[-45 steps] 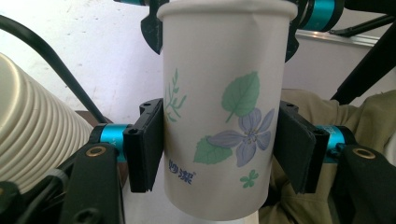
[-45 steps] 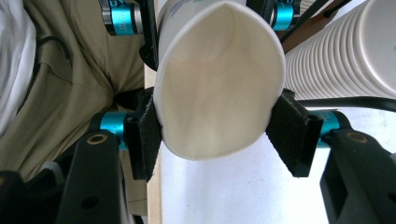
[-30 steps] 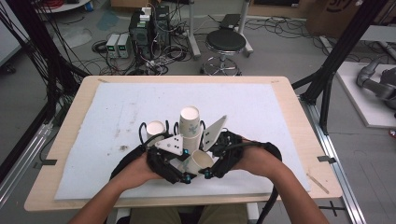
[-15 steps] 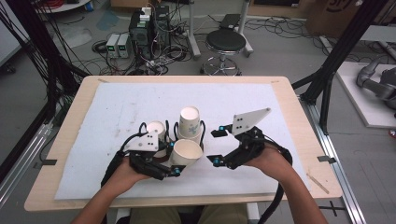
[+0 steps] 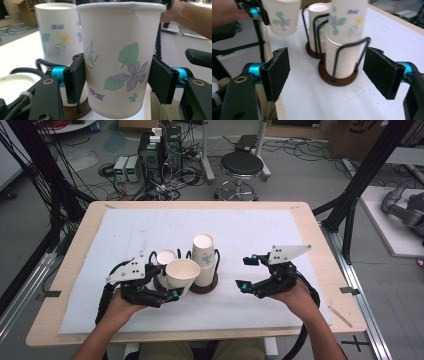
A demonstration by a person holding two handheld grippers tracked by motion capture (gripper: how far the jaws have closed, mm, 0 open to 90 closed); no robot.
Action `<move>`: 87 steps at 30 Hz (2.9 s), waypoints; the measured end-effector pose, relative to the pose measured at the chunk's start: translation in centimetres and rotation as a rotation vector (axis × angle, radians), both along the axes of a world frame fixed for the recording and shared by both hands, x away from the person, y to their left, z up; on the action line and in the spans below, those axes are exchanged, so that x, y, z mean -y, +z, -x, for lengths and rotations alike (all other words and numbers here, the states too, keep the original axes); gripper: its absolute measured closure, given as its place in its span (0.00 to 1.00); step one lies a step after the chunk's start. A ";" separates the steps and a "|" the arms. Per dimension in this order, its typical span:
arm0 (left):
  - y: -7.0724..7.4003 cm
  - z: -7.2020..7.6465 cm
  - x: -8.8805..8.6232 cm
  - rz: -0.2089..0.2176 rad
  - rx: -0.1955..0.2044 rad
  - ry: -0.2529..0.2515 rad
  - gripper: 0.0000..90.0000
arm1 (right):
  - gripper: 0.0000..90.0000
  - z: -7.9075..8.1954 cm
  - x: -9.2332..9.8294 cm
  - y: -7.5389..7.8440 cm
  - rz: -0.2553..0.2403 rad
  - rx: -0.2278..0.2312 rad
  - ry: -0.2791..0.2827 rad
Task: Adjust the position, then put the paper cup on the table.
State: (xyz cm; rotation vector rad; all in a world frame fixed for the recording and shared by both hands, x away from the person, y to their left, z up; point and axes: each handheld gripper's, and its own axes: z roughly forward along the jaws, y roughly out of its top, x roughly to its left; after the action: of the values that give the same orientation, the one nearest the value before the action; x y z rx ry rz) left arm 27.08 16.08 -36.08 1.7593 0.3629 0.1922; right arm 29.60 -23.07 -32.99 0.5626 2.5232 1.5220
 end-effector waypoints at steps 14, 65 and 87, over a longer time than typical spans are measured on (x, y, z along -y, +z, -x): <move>-0.5 0.0 -3.4 0.110 0.038 0.124 0.39 | 0.25 -0.1 1.9 -2.6 -0.023 0.022 -0.131; -4.3 -0.9 -13.8 0.206 0.100 0.570 0.38 | 0.25 0.6 4.0 -6.0 -0.027 0.056 -0.315; -7.5 -4.8 -12.5 0.106 -0.031 0.660 0.37 | 0.26 1.0 4.1 -6.8 -0.007 0.029 -0.268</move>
State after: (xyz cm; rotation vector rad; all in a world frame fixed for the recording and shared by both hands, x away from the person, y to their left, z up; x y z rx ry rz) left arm 31.88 28.60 -43.62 1.4876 0.9536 0.6038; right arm 28.62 -27.16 -39.74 0.8346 2.3096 1.4308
